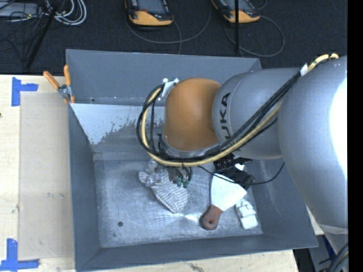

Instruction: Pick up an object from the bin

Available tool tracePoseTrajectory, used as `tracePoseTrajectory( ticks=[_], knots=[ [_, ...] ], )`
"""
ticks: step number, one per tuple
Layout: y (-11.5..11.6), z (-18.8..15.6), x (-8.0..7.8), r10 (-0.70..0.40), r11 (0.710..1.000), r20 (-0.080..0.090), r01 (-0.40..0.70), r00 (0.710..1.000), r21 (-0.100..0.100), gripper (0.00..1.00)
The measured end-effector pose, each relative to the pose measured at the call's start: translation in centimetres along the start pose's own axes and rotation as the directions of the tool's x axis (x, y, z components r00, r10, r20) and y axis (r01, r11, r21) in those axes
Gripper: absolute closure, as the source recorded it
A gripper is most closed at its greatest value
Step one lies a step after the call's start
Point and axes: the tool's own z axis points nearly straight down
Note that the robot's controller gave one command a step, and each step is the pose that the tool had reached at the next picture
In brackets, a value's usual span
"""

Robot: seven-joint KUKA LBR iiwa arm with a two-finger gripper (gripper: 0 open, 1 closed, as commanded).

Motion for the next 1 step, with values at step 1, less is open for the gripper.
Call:
tracePoseTrajectory(
  ticks=[1],
  knots=[
    [-0.04,-1.72,0.07,0.001,1.0,-0.001,-0.001,1.0,0.001,1.0]
  ],
)
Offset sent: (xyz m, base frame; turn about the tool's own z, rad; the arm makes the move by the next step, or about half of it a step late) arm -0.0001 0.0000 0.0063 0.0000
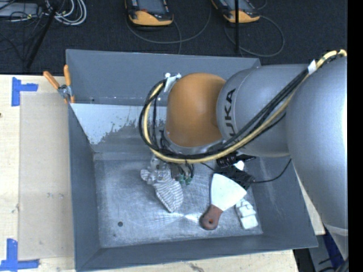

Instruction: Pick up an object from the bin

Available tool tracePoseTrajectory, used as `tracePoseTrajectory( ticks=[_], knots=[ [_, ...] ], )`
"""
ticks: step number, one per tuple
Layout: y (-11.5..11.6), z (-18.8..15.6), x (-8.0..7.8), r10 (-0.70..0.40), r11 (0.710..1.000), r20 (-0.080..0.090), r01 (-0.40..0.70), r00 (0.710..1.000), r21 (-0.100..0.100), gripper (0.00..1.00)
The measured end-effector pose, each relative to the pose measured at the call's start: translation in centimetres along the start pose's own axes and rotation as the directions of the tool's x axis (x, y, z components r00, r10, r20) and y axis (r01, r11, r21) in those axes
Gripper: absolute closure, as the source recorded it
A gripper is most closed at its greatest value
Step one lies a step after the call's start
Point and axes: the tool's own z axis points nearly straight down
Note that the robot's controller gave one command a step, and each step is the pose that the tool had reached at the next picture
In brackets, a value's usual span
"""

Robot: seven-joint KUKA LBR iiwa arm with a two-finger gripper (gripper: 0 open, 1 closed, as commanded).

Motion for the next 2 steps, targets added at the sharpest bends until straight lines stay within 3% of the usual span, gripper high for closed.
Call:
tracePoseTrajectory(
  ticks=[2],
  knots=[
    [0.0,-3.2,-0.1,0.001,1.0,0.005,-0.001,1.0,-0.002,1.0]
  ],
)
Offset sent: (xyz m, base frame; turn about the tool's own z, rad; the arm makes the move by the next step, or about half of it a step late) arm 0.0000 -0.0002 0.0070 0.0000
